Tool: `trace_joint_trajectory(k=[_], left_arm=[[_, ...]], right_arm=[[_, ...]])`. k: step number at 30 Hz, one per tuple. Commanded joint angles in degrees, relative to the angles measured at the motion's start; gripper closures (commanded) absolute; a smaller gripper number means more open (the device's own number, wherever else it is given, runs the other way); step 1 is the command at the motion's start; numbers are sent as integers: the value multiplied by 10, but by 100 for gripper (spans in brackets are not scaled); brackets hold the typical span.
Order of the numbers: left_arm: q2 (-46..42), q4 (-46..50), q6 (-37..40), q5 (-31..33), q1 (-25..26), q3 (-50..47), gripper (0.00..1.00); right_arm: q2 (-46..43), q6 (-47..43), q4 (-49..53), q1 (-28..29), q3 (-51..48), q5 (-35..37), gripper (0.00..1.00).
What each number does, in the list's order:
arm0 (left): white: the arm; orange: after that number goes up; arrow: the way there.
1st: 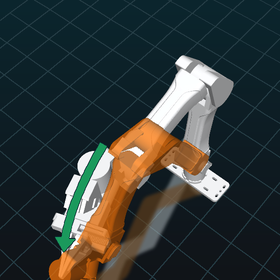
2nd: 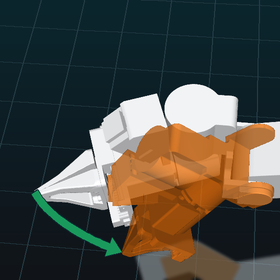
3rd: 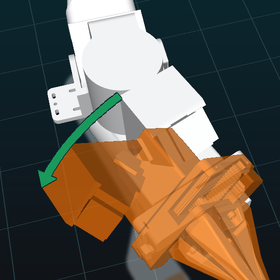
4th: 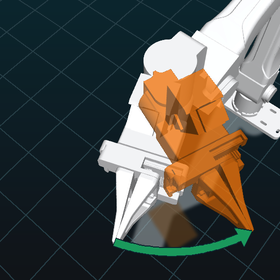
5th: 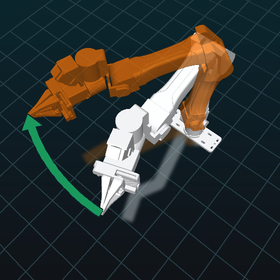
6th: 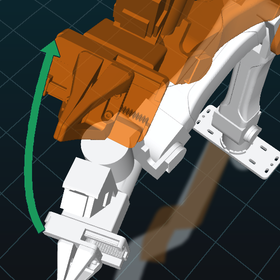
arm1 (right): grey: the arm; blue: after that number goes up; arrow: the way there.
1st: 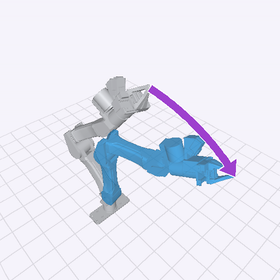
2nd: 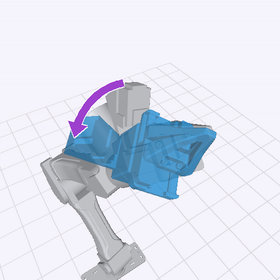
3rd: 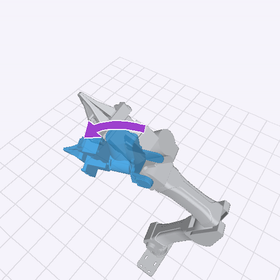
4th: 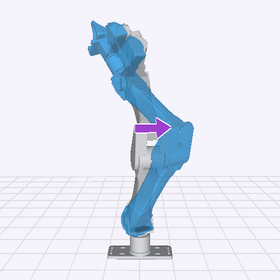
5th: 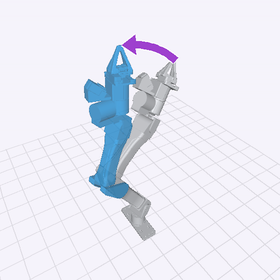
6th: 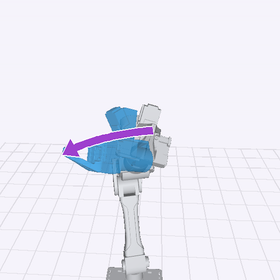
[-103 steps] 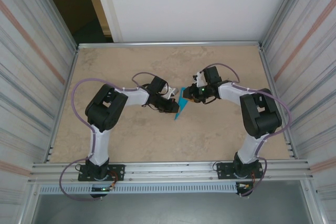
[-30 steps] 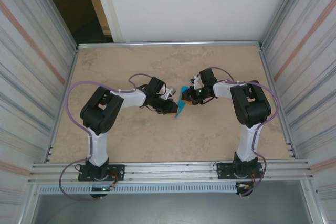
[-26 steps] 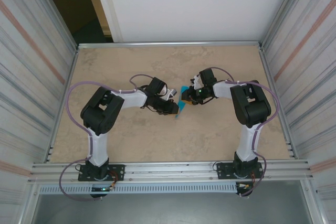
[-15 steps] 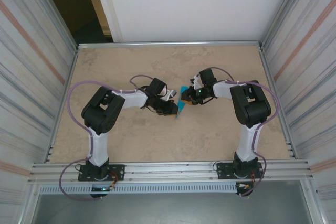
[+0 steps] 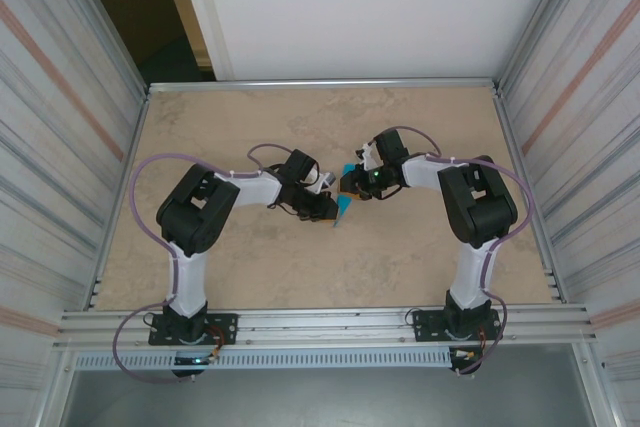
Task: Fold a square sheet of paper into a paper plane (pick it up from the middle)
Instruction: Fold the wing for the fifth time at the center of the table.
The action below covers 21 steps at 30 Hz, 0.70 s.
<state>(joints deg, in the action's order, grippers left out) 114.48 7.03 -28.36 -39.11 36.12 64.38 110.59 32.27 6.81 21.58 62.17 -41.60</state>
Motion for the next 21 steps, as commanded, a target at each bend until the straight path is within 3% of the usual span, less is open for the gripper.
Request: trace_joint_trajectory(k=[1,21], left_arm=[[20,30,10,23,5,-4,86],[20,23,5,18,7,-10,86]], right_arm=[[7,-12,22,5,18,9,76],[51,-17,89,14,72,62,81]])
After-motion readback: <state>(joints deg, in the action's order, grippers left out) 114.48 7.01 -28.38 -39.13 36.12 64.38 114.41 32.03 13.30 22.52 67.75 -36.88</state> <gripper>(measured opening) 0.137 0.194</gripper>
